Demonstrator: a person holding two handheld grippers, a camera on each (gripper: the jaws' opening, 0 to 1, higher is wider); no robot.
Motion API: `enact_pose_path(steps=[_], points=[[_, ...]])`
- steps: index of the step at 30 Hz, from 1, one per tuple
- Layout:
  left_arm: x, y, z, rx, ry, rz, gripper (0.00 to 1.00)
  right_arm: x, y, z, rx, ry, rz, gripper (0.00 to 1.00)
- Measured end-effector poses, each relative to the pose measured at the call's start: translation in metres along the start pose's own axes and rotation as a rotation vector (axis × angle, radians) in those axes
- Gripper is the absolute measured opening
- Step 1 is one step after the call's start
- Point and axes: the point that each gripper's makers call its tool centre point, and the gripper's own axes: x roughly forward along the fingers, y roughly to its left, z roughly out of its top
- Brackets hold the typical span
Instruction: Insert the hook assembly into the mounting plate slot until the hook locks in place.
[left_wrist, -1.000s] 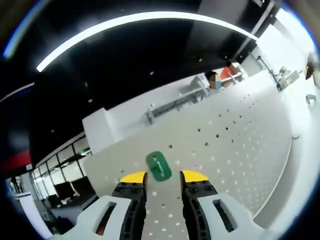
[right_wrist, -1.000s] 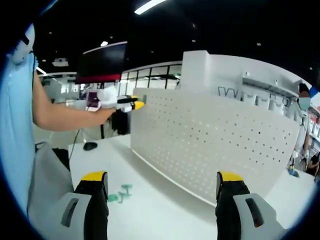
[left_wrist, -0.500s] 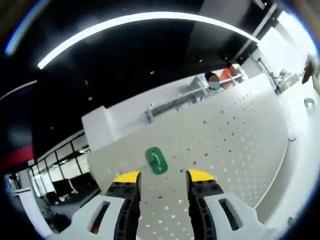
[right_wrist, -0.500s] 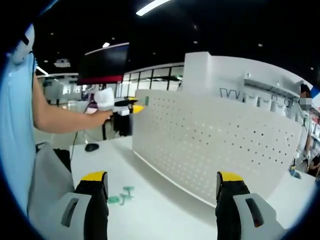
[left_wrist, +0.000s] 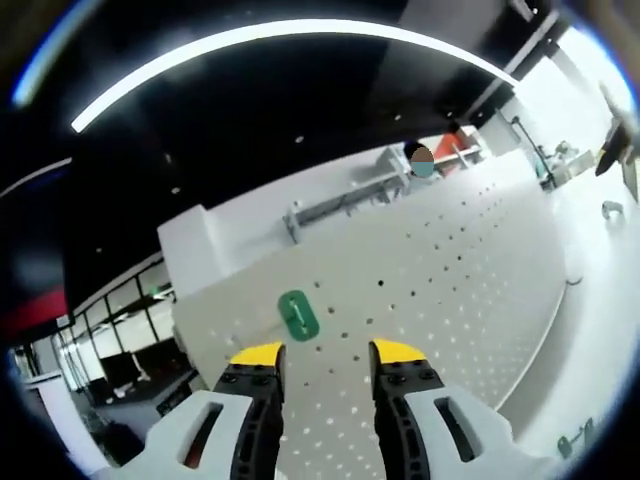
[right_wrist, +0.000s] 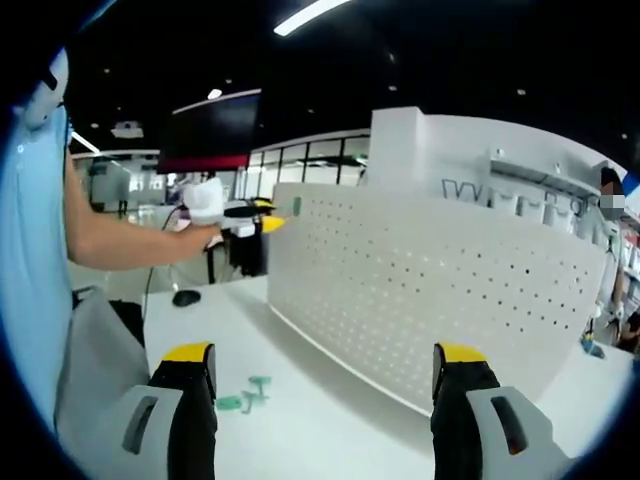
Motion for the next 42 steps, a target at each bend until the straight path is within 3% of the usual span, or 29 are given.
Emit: enact_pose_path(steps=[10,25,42], points=[[-0.007,-0.005,0.002,0.014,0.007,-0.013,0.34,-0.001,0.001,0.001,0.004,-0.017,0.01,0.91],[-0.028,-0.027,-0.002,0.012,0.042,-0.049,0.34,-0.004,0.005,0.004,-0.001,-0.031,0.026,0.9],[-0.052,-0.066,-0.005,-0.012,0.091,-0.145,0.36,-0.006,0.01,0.002,0.002,-0.04,0.035,0.9]])
